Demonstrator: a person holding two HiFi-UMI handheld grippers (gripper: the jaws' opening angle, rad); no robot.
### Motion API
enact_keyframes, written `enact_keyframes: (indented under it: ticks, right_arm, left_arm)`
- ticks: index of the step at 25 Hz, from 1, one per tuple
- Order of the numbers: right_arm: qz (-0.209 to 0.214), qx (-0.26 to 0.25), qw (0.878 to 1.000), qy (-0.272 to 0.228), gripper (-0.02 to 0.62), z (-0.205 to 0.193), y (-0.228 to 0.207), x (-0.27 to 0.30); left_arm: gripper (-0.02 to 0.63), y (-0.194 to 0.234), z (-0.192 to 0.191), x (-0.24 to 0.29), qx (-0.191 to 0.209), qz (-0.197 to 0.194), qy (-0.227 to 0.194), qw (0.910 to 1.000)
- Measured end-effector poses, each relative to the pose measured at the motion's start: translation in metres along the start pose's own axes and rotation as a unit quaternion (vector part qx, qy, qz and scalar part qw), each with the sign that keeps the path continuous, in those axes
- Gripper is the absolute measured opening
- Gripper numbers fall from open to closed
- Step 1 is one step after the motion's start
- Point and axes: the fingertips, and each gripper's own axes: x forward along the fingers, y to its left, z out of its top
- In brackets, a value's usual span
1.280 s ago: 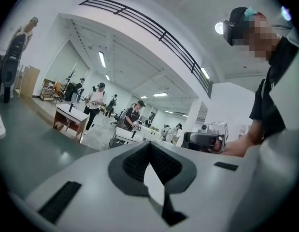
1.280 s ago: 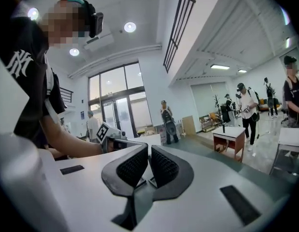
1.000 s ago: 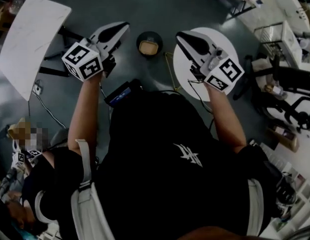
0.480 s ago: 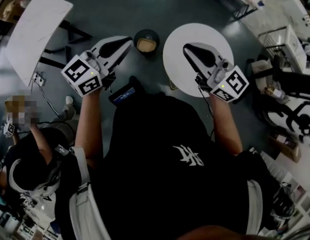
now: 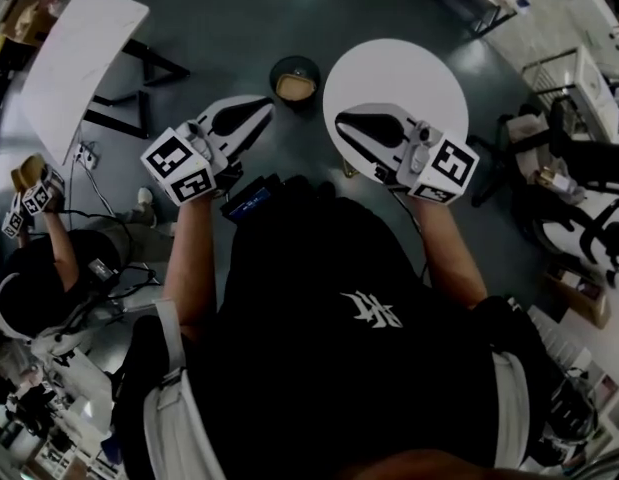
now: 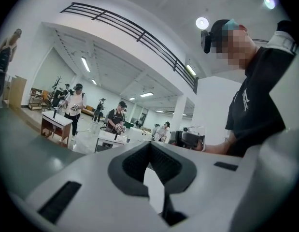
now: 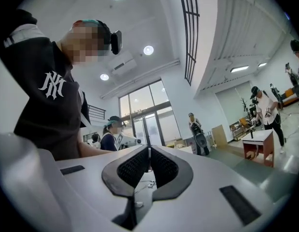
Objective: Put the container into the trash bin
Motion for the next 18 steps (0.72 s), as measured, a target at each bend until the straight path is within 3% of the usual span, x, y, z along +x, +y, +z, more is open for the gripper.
enact_keyframes:
  ticks: [9, 18]
  right_arm:
    - [-0.001, 0.006, 1.000, 0.021, 0.041, -0.017, -0.002, -0.001]
    - [-0.005, 0.002, 1.000, 0.027, 0.040, -0.019, -0.005, -0.005]
  left_arm:
    - [0.003, -0.003, -0.012, 0.021, 0.014, -0.014, 0.021, 0.9996]
    - [0.003, -0.003, -0.016, 0.028, 0.003, -0.024, 0.025, 0.9994]
